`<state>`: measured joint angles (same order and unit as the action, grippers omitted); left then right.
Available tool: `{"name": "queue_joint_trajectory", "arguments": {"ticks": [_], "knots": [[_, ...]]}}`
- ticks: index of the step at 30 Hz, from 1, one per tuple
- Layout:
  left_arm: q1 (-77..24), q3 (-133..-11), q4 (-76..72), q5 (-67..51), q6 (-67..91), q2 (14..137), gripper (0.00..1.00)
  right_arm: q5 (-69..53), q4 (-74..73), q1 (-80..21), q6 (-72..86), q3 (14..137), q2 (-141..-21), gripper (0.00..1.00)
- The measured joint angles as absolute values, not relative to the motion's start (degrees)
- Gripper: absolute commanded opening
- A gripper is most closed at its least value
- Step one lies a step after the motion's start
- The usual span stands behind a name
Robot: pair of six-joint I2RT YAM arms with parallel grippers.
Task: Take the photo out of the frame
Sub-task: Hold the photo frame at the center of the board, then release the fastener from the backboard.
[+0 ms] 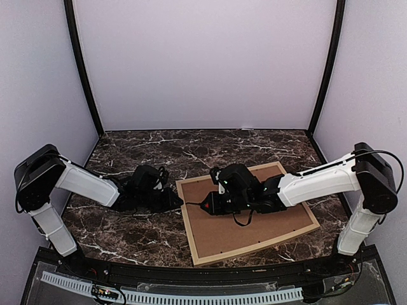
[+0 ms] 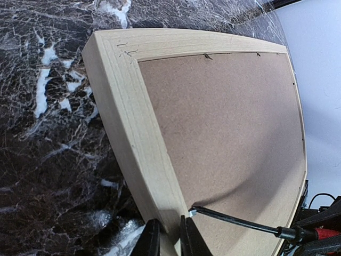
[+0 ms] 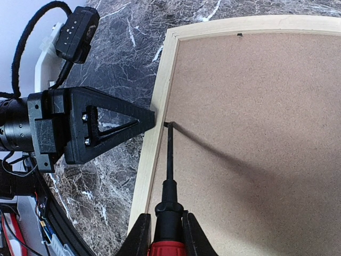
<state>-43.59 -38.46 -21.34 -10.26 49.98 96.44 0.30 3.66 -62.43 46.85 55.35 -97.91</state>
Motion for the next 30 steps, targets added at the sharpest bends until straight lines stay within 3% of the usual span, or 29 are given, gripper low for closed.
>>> {"name": "queue_joint_trajectory", "arguments": {"ticks": [30], "knots": [[-43.5, -38.2, -22.5, -10.3, 50.2, 96.7, 0.14, 0.4, 2.8, -62.5, 47.2, 56.1, -98.1, 0.00]]}}
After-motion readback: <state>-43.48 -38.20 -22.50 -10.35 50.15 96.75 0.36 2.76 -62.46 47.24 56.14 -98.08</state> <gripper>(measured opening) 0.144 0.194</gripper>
